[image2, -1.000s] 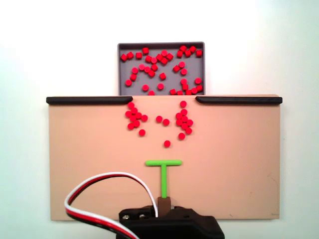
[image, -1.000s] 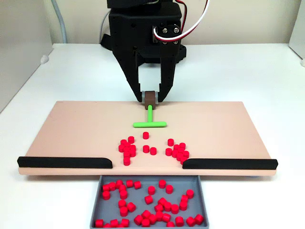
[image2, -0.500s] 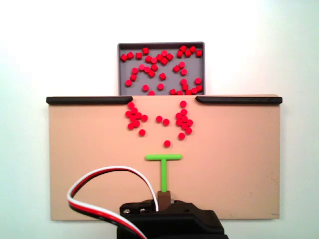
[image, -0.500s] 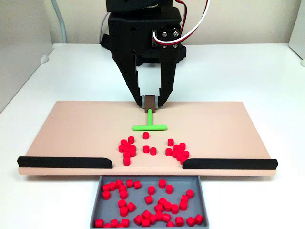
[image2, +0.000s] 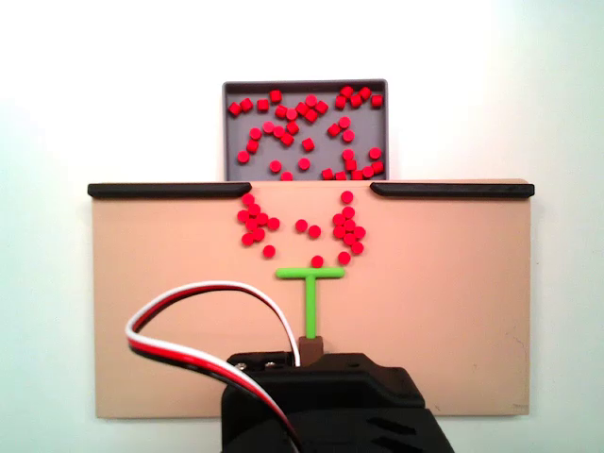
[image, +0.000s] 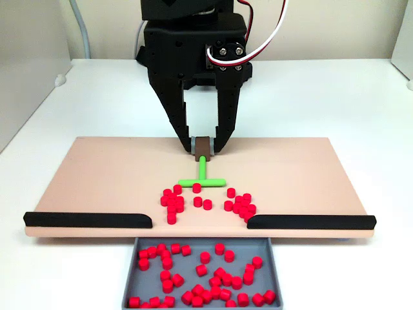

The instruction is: Gather the bottom side granules

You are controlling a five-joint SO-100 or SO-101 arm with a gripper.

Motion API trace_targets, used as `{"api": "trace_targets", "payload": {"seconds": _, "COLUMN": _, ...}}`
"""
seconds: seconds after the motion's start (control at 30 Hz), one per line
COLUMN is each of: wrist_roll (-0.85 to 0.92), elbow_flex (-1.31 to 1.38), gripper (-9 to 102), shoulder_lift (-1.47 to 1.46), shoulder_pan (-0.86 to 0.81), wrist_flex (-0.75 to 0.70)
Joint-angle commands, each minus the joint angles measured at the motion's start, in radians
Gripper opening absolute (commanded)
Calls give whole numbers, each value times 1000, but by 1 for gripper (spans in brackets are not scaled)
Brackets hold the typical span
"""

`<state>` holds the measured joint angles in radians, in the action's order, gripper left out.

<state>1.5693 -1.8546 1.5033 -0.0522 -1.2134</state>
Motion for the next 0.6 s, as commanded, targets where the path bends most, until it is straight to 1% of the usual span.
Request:
{"api": "trace_targets", "payload": {"seconds": 0.0, "wrist_roll": -6, "elbow_flex": 31, "gripper": 0, "shoulder_lift": -35, "shoulder_pan": 3, "wrist_flex": 9}}
{"api": "trace_targets", "payload": {"seconds": 0.27, "wrist_roll": -11, "elbow_flex": 100, "gripper": 0, "shoulder_lift": -98, "shoulder_pan": 8, "wrist_flex": 9}}
{"api": "trace_targets", "payload": {"seconds": 0.57, "wrist_roll": -23, "elbow_flex": 117, "gripper": 0, "shoulder_lift": -110, "shoulder_pan": 15, "wrist_flex": 8}}
